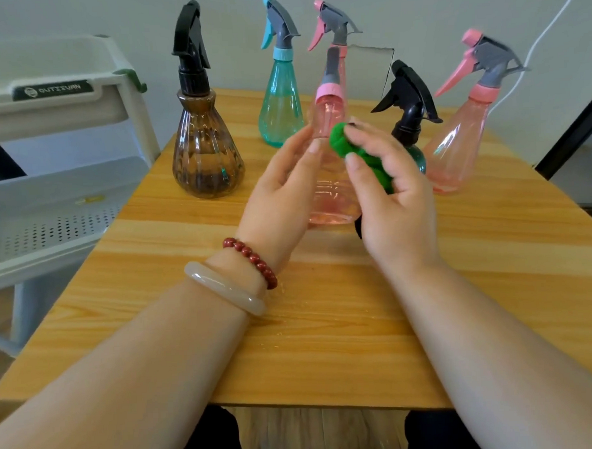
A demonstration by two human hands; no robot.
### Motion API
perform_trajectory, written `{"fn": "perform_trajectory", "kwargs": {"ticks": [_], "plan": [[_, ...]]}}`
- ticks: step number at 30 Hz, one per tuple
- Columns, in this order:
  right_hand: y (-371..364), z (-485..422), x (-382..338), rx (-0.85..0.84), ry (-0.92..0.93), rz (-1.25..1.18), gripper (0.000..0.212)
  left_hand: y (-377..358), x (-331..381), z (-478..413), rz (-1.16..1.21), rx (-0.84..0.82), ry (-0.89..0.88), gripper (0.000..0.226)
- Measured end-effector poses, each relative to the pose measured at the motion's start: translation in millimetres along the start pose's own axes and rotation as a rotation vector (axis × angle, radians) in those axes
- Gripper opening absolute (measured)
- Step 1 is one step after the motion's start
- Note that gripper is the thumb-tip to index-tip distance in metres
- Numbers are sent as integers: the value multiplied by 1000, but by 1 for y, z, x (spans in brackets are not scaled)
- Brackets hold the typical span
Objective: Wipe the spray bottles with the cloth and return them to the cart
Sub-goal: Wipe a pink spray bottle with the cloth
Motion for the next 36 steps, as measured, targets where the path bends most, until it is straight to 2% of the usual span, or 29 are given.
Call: {"fn": "perform_trajectory", "kwargs": {"ticks": [3, 5, 8, 10, 12, 18, 20, 23, 25, 27, 32, 34, 36], "plan": [[-6, 5, -7, -102, 184, 69, 21, 9, 3, 1, 55, 77, -10, 54], [-9, 6, -9, -126, 228, 105, 20, 13, 3, 1, 53, 65, -36, 55], [-3, -1, -1, -1, 107, 53, 26, 6, 3, 4, -19, -18, -43, 37], [4, -4, 4, 91, -20, -62, 27, -1, 2, 6, -38, -55, -37, 36], [8, -2, 5, 103, -29, -89, 27, -4, 2, 6, -32, -57, -23, 36], [-8, 5, -7, -220, 176, 36, 23, 13, 6, 4, 69, 36, -19, 28], [-10, 2, -4, -174, 143, 61, 25, 14, 7, 5, 43, 17, -11, 26], [-1, -1, 1, 43, -26, 17, 28, 5, 3, 4, -23, -55, -10, 36], [6, 0, 2, 118, -62, -16, 29, 0, 1, 5, 4, -76, -13, 40], [9, 2, 1, 79, 3, 7, 30, 0, 1, 5, 66, -67, -17, 42], [-6, 5, -7, -155, 207, 63, 21, 14, 4, 3, 109, 28, -1, 45], [-8, 4, -6, -135, 200, 87, 21, 16, 4, 3, 92, 21, -6, 41], [-5, 1, -2, -3, 91, 49, 23, 11, 4, 4, 56, -28, -11, 37]]}}
Point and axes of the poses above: each hand's wrist, its own z-axis away from the middle knuckle, its own y-axis out of the back of the hand, x = y × z, the point moved 1 cm from there along -z, towards the middle knuckle, and after that the axes turned 12 degrees about -x, right-handed, at the moved point
